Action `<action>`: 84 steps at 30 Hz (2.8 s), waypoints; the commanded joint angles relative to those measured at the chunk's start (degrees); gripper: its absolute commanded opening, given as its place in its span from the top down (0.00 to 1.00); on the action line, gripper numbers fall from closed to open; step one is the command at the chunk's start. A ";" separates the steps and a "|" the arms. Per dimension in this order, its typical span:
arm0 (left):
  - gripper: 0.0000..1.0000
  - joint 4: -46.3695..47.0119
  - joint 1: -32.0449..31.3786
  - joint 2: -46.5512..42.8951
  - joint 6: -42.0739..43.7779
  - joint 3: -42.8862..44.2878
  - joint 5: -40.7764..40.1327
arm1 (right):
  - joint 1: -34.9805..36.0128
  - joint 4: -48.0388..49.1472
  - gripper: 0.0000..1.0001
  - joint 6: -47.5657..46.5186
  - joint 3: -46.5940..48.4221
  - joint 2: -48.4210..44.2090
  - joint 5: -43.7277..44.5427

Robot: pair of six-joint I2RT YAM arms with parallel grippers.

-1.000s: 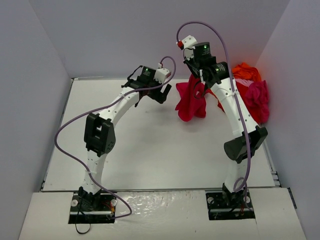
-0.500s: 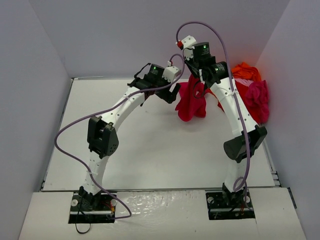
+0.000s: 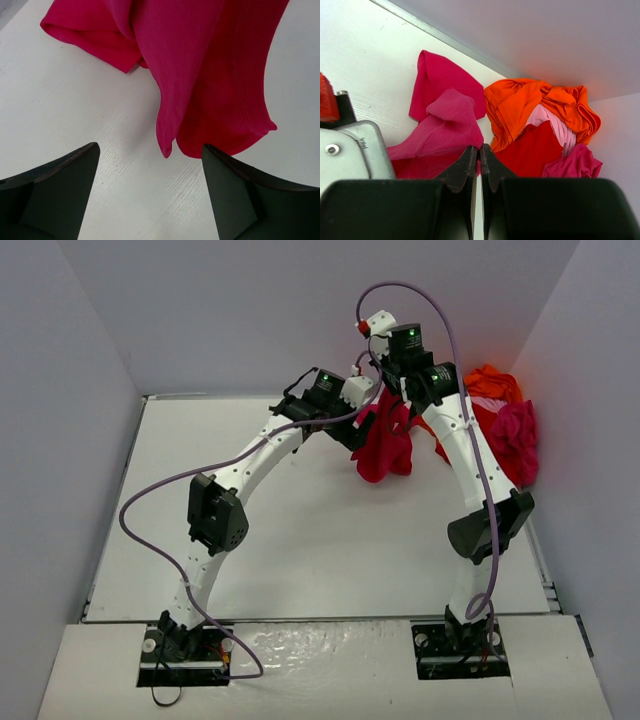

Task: Fold and stack the t-shirts
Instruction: Flatten out the tshirt

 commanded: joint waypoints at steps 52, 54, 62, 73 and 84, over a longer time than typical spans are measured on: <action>1.00 -2.16 13.24 -14.67 16.94 20.68 -23.31 | 2.35 9.87 0.51 -3.69 -15.99 -8.90 9.79; 1.00 -1.79 13.69 -16.68 17.61 17.63 -23.69 | 4.36 9.20 0.26 -2.35 -19.34 -8.90 6.51; 1.00 -1.90 13.85 -17.54 19.20 14.06 -25.41 | 6.10 2.49 0.10 2.35 -26.69 -12.39 -16.74; 1.00 -0.55 13.78 -14.71 20.59 14.65 -29.37 | 11.69 2.10 0.30 4.08 -30.63 -4.04 -33.77; 1.00 -0.41 15.87 -13.74 18.86 14.41 -29.63 | 28.34 -3.60 0.41 1.15 -16.26 10.69 -29.26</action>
